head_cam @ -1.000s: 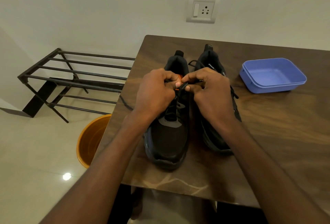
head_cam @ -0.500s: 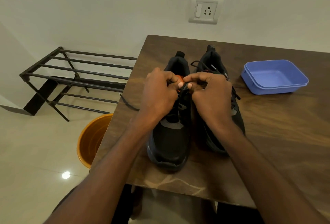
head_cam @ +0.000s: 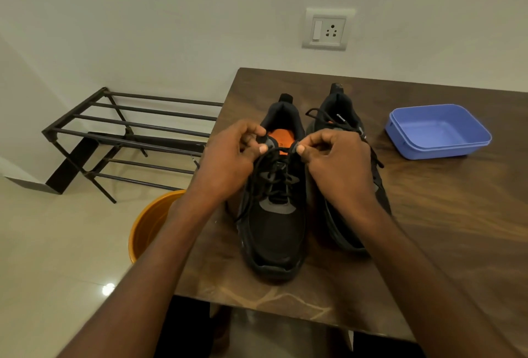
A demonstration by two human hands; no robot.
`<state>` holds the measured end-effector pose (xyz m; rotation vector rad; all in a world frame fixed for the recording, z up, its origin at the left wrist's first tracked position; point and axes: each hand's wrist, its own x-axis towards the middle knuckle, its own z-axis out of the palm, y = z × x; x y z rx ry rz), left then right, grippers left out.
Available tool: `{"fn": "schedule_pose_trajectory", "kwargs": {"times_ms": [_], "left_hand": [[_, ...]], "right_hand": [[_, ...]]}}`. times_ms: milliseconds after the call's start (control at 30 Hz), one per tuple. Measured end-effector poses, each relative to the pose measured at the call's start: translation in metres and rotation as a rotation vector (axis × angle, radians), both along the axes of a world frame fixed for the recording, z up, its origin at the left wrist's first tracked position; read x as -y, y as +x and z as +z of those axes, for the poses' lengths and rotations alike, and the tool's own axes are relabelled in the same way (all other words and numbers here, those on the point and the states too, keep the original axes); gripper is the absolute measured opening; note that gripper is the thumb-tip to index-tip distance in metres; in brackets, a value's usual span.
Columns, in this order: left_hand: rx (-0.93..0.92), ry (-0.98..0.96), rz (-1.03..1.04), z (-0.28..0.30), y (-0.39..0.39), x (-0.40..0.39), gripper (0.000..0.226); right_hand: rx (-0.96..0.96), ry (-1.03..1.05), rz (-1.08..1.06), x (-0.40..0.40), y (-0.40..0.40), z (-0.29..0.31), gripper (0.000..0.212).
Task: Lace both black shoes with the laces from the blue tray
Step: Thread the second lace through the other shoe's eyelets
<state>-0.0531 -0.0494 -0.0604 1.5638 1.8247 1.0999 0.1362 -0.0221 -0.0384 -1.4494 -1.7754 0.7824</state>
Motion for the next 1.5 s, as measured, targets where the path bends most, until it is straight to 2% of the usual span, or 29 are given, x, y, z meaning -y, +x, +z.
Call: {"fn": "schedule_pose_trajectory", "kwargs": {"times_ms": [100,267,333,433,500,567,600,667,733,800,833,900,967,1033,1067,1167,1267,1333,1400,1500], "left_hand": [[-0.019,-0.017,-0.013,0.004,0.0,0.003,0.022],[-0.105,-0.01,-0.007,0.012,0.004,0.007,0.013],[-0.161,-0.004,0.001,0.015,0.005,0.009,0.008],[-0.166,-0.003,0.001,0.017,0.007,0.011,0.007],[-0.173,0.02,0.002,0.018,0.006,0.01,0.012],[-0.166,0.042,-0.008,0.017,0.005,0.009,0.017],[-0.165,0.053,-0.014,0.016,0.005,0.008,0.018],[-0.171,0.074,-0.026,0.014,0.006,0.006,0.017],[-0.17,0.091,-0.027,0.012,0.006,0.004,0.012],[-0.147,0.099,-0.021,0.012,0.003,0.003,0.011],[-0.139,0.098,-0.023,0.011,0.002,0.003,0.013],[-0.144,0.094,-0.02,0.01,-0.001,0.003,0.015],[-0.159,0.088,-0.009,0.011,-0.002,0.003,0.015],[-0.176,0.085,-0.002,0.012,-0.001,0.004,0.014],[-0.176,0.085,-0.004,0.013,0.0,0.005,0.015],[-0.152,0.092,-0.007,0.014,0.001,0.006,0.016],[-0.156,0.109,-0.02,0.014,0.002,0.006,0.016],[-0.156,0.114,-0.029,0.014,0.002,0.007,0.015],[-0.166,0.115,-0.034,0.014,0.002,0.007,0.015],[-0.184,0.108,-0.03,0.015,0.001,0.007,0.017]], "right_hand": [[-0.035,-0.033,0.008,-0.002,0.001,-0.001,0.021],[-0.513,-0.312,-0.048,-0.005,0.011,0.022,0.014],[-0.551,-0.259,-0.133,-0.009,0.024,0.03,0.015],[-0.344,0.011,-0.345,-0.014,0.045,0.032,0.012],[-0.013,0.261,-0.414,-0.013,0.049,0.029,0.012],[0.284,0.451,-0.318,-0.009,0.041,0.023,0.024],[0.364,0.478,-0.217,-0.006,0.033,0.021,0.026],[0.439,0.406,-0.02,-0.003,0.016,0.014,0.025],[0.423,0.259,0.093,-0.001,0.008,0.007,0.018],[0.345,0.153,0.131,-0.004,0.008,0.006,0.007],[0.307,0.119,0.122,-0.006,0.011,0.007,0.009],[0.253,0.09,0.004,-0.01,0.022,0.015,0.019],[0.246,0.162,-0.235,-0.016,0.04,0.025,0.015],[0.34,0.248,-0.377,-0.018,0.054,0.032,0.01],[0.393,0.278,-0.374,-0.017,0.056,0.032,0.016],[0.442,0.367,-0.147,-0.005,0.037,0.028,0.029],[0.468,0.281,0.085,0.004,0.009,0.016,0.027],[0.429,0.216,0.115,0.002,0.004,0.012,0.018],[0.385,0.193,0.024,-0.006,0.015,0.014,0.011],[0.412,0.198,-0.258,-0.02,0.044,0.024,0.017]]}}
